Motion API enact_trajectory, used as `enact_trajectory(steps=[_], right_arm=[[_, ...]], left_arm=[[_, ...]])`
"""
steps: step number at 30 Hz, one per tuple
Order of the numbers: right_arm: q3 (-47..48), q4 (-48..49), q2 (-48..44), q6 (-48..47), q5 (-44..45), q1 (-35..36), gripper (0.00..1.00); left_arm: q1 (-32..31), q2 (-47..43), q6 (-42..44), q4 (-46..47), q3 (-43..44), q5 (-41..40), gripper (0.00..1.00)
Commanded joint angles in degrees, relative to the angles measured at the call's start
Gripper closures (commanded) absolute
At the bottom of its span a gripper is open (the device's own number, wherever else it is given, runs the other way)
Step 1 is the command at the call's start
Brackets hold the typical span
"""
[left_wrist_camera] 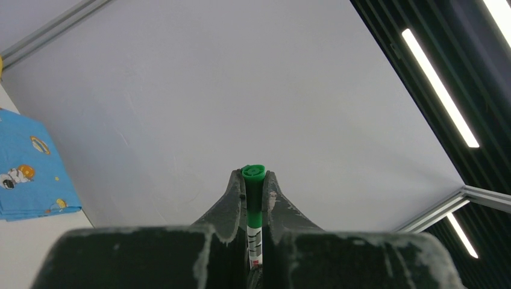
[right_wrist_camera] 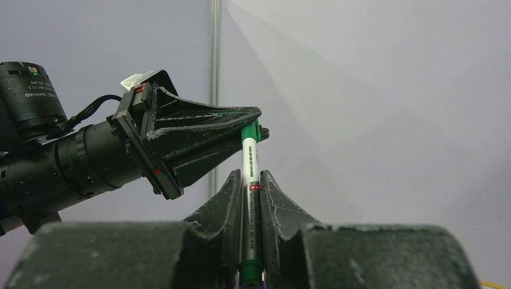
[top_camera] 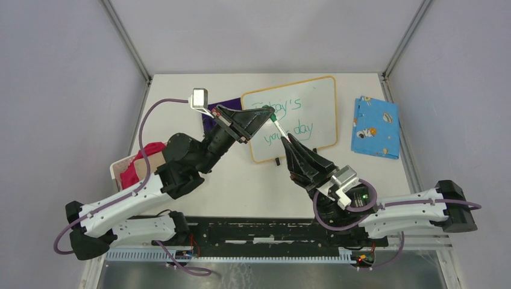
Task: Write a sentence on the whiteboard
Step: Close the whiteboard marker at the center of the board.
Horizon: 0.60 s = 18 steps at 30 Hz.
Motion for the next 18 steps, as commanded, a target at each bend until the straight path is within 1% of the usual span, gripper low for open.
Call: enact_trajectory(steps=[1, 8, 10, 13, 14, 18], right_arm=[[2.5, 1.3, 1.5, -0.8, -0.3, -0.6, 1.0], [4.1, 0.8, 2.4, 0.2, -0.5, -2.5, 1.0], [3.7, 0.5, 1.8, 0.5, -0.6, -2.6, 1.0], [2.9, -0.7, 0.4, 1.3, -0.7, -2.5, 1.0], [2.6, -1.6, -0.1, 1.9, -1.0, -2.5, 1.0], [1.6, -4.5, -2.2, 3.8, -2.0, -2.5, 1.0]], left_arm=[[-5.5, 2.8, 0.0, -4.7, -2.0, 7.8, 0.98], [-9.1, 4.7, 1.0, -4.6, -1.7, 7.6, 0.98], [-9.1, 3.9, 1.5, -4.6, -2.3, 7.1, 0.98], [-9.1, 1.2, 2.7, -5.0, -3.4, 3.8, 0.98], [-9.0, 0.3, 3.2, -5.6, -3.5, 2.2, 0.96], [-9.0, -2.8, 5.4, -7.4, -3.5, -2.3, 0.79]])
